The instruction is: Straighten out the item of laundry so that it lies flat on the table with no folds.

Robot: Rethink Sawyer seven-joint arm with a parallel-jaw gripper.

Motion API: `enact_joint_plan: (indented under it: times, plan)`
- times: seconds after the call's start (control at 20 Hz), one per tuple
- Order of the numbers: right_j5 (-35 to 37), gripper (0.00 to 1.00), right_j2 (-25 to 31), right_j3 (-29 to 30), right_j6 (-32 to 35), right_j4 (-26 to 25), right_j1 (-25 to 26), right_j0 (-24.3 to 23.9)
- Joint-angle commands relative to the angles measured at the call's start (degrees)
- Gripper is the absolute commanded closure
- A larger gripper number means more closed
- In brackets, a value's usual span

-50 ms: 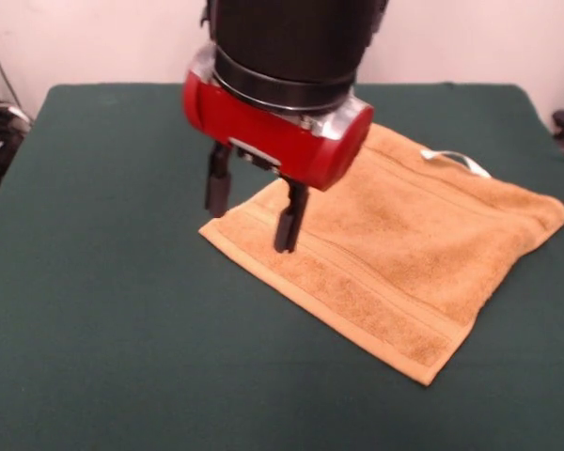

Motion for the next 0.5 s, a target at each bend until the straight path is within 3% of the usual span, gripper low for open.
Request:
enact_joint_plan:
  times: [0.05,0.5]
  plan:
    - [10.27,0.00,6.36,-3.52,-21.52,-2.41,3.82,-0.58]
    - [10.34,0.00,7.01,-6.43,-22.20,-2.59,6.06,-1.10]
